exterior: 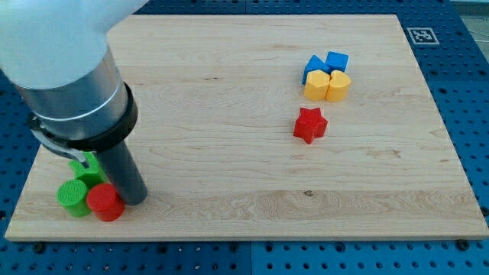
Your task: Point your arm below red star
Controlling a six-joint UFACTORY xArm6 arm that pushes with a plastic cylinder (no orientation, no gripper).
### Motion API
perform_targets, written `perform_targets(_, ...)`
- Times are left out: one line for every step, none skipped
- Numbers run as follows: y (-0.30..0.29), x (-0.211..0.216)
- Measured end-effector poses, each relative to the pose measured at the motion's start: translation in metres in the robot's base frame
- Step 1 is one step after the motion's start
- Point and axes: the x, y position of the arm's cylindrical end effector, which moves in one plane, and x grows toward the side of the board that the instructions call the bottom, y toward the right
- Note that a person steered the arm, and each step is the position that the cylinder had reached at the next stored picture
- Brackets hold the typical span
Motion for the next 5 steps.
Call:
perform_targets(-0.004,0.000)
perform_targets(-0.004,0.000)
perform_targets(0.011,-0.015)
perform_targets(0.029,-0.026)
perform_targets(0.041,-0.030)
